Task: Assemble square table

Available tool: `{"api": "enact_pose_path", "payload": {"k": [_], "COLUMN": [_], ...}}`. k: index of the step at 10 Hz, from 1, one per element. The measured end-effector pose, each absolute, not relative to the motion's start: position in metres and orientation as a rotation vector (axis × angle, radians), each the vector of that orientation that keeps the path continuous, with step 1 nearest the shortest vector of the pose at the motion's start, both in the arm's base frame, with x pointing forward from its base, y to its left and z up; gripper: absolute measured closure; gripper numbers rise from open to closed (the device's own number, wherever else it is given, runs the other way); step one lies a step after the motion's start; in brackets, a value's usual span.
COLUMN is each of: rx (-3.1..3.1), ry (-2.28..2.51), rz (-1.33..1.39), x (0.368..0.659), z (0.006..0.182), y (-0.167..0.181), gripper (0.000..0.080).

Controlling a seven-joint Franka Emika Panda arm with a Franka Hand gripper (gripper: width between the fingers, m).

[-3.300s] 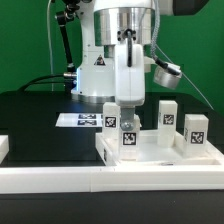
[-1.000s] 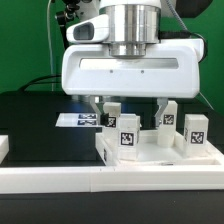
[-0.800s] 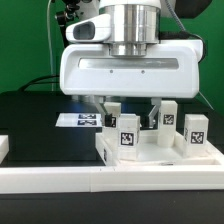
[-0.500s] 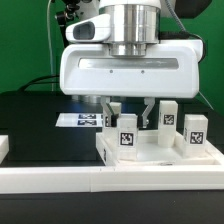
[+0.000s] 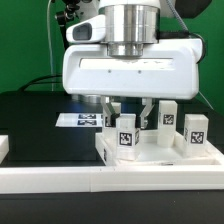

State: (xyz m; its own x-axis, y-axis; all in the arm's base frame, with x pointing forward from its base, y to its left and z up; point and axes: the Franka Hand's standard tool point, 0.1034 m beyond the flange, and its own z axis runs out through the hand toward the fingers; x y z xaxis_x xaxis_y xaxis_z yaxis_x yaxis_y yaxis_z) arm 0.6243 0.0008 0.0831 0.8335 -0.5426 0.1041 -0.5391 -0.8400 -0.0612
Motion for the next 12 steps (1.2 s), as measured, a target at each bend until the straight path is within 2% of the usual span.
{"api": "enact_pose_path", "payload": {"k": [4, 12], "rx": [-2.700, -2.037], "ry": [1.502, 2.286], "rz": [-0.163, -0.069], "x": [0.6219, 0.6198], "z": [0.0822, 0.0813], "y": [0.0016, 0.0006], "gripper": [0.0509, 0.0509]}}
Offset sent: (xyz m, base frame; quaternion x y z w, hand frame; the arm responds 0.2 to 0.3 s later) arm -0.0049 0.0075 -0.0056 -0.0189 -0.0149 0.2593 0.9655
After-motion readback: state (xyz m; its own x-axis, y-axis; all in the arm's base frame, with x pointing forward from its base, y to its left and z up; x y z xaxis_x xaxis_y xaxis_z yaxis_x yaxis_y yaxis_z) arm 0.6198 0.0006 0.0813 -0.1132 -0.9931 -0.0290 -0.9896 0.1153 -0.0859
